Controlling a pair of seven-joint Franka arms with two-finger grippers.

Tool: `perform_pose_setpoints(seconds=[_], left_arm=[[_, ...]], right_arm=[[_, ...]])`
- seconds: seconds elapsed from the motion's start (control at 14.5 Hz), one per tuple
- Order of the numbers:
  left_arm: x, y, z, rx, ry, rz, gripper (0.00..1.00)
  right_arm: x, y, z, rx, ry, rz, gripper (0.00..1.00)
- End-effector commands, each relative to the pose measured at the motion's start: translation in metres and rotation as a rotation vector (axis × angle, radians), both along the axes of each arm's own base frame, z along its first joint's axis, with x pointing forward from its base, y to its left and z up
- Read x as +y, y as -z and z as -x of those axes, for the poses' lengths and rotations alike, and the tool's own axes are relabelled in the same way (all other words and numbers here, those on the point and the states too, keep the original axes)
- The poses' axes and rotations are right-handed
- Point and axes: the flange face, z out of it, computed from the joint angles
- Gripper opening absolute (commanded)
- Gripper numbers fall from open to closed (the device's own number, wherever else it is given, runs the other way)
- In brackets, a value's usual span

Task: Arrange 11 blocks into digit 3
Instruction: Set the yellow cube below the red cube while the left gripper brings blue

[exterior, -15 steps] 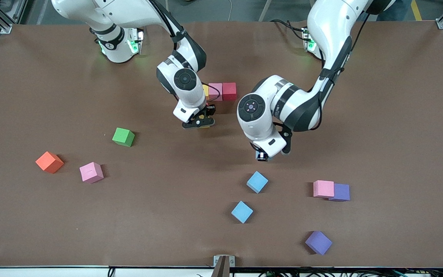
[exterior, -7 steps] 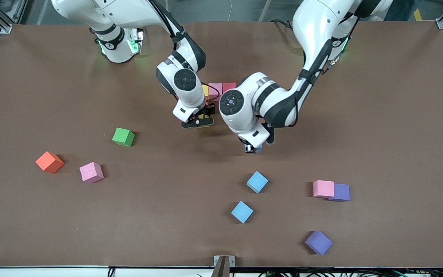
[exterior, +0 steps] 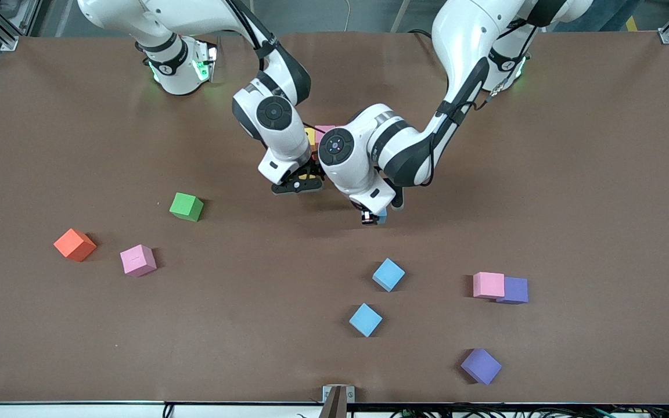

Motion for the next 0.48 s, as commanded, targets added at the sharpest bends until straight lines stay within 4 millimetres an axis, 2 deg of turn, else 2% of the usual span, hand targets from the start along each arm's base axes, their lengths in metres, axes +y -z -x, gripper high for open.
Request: perform_pose_setpoints(seconds=[0.0,0.07,0.21,0.34,0.41], left_arm=[[-0.002,-0.004,0.0,-0.001,-0.014,0.01,0.23],[-0.002,-0.004,0.0,-0.001,-0.014,0.01,0.23],[-0.003,-0.004,0.002,-0.003,-0.016,0.01,0.23],[-0.015,-0.004,0.012,-0.013,-0.03,0.022,0.23],[-0.026,-0.004,0.02,-0.023,-0.046,0.041,0.23]], right_arm=[[-0.044,-0.05,-0.045,0.018,0.103,0.004,1.0],[-0.068,-0.063,-0.069,0.024,0.151,0.015,1.0],[-0.13,-0.073,-0.111,0.034,0.256,0.047,1.0],[-0.195,-0.074,-0.142,0.027,0.352,0.051,1.0],[-0.221,-0.073,-0.151,0.031,0.376,0.051,1.0]])
